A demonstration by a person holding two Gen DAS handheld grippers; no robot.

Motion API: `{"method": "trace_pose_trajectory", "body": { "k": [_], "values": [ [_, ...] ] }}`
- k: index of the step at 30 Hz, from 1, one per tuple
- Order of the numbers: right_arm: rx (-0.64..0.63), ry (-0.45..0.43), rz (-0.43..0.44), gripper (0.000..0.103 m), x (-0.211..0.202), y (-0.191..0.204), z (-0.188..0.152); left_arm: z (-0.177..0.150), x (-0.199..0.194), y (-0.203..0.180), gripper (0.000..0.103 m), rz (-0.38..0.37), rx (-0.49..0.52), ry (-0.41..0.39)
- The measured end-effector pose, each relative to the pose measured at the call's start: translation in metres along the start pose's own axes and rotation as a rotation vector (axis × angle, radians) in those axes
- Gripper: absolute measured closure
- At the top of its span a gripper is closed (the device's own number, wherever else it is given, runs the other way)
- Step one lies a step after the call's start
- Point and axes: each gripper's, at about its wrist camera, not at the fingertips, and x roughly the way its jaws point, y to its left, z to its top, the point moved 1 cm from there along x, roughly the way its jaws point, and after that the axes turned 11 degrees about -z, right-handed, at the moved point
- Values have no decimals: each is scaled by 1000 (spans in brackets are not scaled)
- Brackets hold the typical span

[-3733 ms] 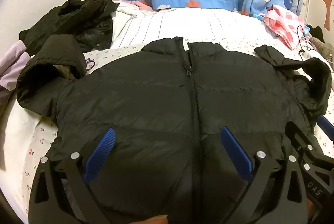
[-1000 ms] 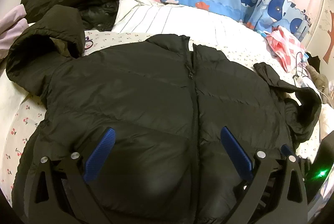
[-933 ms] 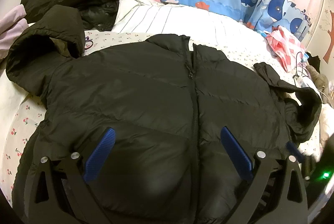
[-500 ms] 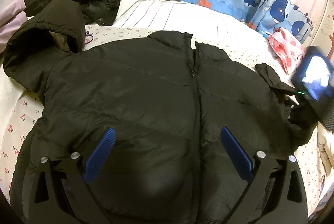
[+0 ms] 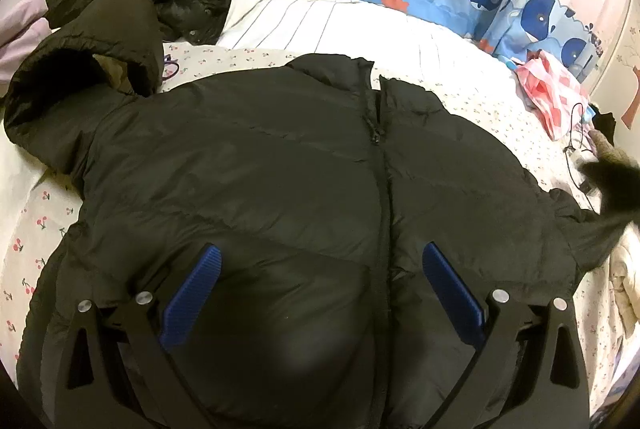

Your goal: Fold large clothes

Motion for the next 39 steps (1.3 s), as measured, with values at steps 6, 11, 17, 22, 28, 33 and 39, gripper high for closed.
{"method": "trace_pose_trajectory", "body": {
  "k": [6,11,17,22,28,33,39],
  "values": [
    [49,89,141,36,7,-80,-35,-4,6,1,6,12,13,18],
    [100,99,287,17,20,-82,-20,-5,9,0,6,19,30,24],
    [199,123,387,66,50,-63,-19,-5,10,0,6,17,40,30],
    [-82,-90,401,97,-15,49,48,-1,-2,0,6,-53,-3,-54],
    [-220,-332,516,98,-85,144,131,5,-15,3,6,-118,-91,-185],
    [-74,-79,216,76,39,103,142,0,10,11,6,-157,-148,-94],
    [-211,113,314,37,38,33,14,-3,-17,18,6,-214,-142,-78]
  ]
}}
